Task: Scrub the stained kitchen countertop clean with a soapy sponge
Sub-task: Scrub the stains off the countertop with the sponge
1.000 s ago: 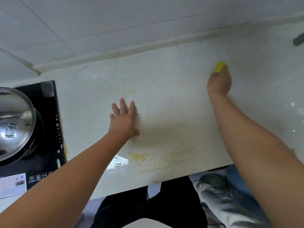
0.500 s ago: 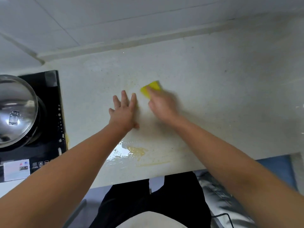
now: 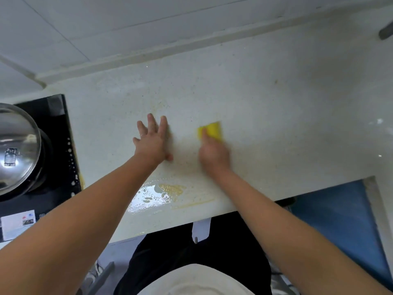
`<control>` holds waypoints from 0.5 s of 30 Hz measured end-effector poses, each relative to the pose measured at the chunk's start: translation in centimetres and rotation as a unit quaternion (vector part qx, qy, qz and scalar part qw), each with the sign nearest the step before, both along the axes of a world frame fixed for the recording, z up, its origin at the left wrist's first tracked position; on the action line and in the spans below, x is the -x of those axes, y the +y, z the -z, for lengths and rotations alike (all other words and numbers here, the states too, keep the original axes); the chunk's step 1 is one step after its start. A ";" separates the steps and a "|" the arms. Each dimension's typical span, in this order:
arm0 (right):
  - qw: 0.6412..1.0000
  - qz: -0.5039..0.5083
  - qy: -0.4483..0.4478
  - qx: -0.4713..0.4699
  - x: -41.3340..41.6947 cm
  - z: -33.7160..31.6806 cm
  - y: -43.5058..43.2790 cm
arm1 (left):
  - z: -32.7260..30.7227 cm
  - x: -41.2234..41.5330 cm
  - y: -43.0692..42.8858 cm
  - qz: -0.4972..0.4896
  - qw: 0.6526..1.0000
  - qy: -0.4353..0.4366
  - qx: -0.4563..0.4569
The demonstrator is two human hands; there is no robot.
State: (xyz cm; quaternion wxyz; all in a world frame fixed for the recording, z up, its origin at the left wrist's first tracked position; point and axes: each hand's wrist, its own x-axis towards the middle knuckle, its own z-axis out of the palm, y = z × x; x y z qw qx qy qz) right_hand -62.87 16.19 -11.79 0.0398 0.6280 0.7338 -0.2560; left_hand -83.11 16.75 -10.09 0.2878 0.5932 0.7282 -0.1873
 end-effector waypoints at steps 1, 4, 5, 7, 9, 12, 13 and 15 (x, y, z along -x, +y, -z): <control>0.995 -0.099 0.023 0.020 2.5 -0.7 -2.4 | -0.1 0.0 -0.1 0.001 1.000 0.003 -0.003; 0.980 -0.168 0.098 0.049 4.0 -2.3 -4.3 | -0.1 -0.2 -0.9 0.013 1.000 0.009 -0.015; 0.985 -0.136 0.103 0.037 3.0 -2.7 -3.3 | -0.1 -0.3 -1.3 0.024 1.000 0.008 -0.015; 0.996 -0.050 0.074 -0.024 -0.8 -3.5 -0.6 | -0.1 -0.3 -2.3 0.055 0.998 0.011 -0.014; 0.994 0.040 0.013 -0.097 -6.8 -3.8 2.4 | 0.1 0.1 -4.0 0.091 0.995 0.027 -0.006; 0.975 0.166 -0.063 -0.133 -17.9 -3.3 4.2 | 0.9 -0.4 -6.7 0.160 0.986 0.042 -0.020; 0.971 0.200 -0.067 -0.114 -20.1 -2.8 3.6 | 1.0 -0.6 -7.5 0.171 0.983 0.053 -0.033; 0.970 0.218 -0.078 -0.081 -20.3 -1.6 0.7 | 1.0 -0.9 -8.3 0.181 0.980 0.070 -0.034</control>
